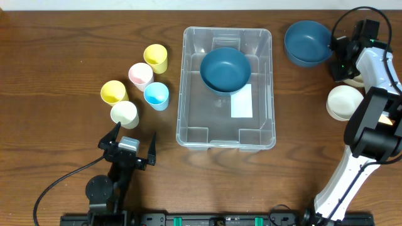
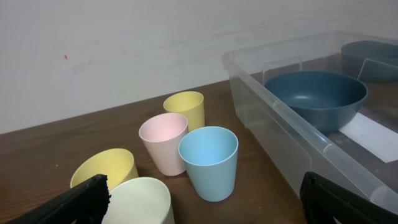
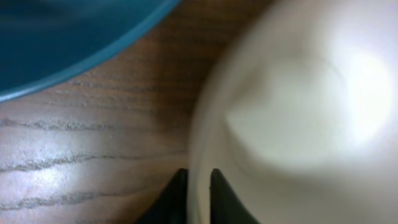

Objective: Pack container
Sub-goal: 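Move the right gripper to the beige bowl and grasp its rim, then carry the beige bowl with the right gripper into the teal bowl, then release the beige bowl inside the teal bowl and withdraw right gripper, then grasp the remaining dark teal bowl rim with the right gripper, then carry the teal bowl over the bin and stack it on the beige bowl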

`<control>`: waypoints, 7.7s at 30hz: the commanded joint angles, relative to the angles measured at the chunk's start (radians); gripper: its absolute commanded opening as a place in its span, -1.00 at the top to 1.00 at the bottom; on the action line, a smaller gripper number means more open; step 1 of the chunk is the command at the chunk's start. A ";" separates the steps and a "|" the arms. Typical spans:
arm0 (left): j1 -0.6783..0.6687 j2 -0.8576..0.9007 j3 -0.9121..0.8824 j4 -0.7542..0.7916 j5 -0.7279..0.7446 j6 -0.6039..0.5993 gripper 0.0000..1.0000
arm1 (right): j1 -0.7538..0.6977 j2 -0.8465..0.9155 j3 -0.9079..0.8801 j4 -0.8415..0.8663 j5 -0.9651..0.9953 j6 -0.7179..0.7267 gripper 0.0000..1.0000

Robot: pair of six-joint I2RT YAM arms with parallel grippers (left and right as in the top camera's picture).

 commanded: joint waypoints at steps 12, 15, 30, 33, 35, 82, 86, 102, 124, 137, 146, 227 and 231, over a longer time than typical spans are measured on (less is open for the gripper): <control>0.004 -0.006 -0.019 -0.035 0.006 0.013 -0.96 | -0.012 0.013 0.268 -0.077 0.091 0.140 0.98; 0.004 -0.006 -0.019 -0.035 0.006 0.013 -0.96 | -0.004 0.003 0.420 -0.159 0.066 0.167 0.98; 0.004 -0.006 -0.019 -0.035 0.006 0.013 -0.96 | 0.475 -0.123 0.806 -0.412 -0.380 0.202 0.97; 0.004 -0.006 -0.019 -0.035 0.006 0.013 -0.96 | 0.628 -0.103 0.791 -0.417 -0.270 0.196 0.97; 0.004 -0.006 -0.019 -0.035 0.006 0.013 -0.96 | 0.705 -0.089 0.769 -0.417 -0.225 0.197 0.98; 0.004 -0.006 -0.019 -0.035 0.006 0.013 -0.96 | 0.845 -0.058 0.222 -0.246 -0.066 0.287 0.07; 0.004 -0.006 -0.019 -0.035 0.006 0.013 -0.96 | 0.845 -0.072 0.299 -0.264 0.037 0.321 -0.03; 0.004 -0.006 -0.019 -0.035 0.006 0.013 -0.96 | 0.448 -0.097 0.730 -0.472 -0.039 0.803 -0.99; 0.004 -0.006 -0.019 -0.035 0.006 0.013 -0.96 | 0.124 -0.073 0.150 -0.109 -0.135 0.964 -0.98; 0.004 -0.006 -0.019 -0.035 0.006 0.013 -0.96 | 0.105 0.041 0.146 -0.110 -0.089 1.129 -0.98; 0.004 -0.006 -0.019 -0.035 0.006 0.013 -0.96 | 0.095 0.102 0.146 -0.073 -0.108 1.132 -0.64; 0.004 -0.006 -0.019 -0.035 0.006 0.013 -0.96 | 0.543 -0.080 0.222 -0.262 -0.290 0.895 0.88; 0.004 -0.006 -0.019 -0.035 0.006 0.013 -0.96 | 0.543 -0.079 0.222 -0.262 -0.290 0.895 0.66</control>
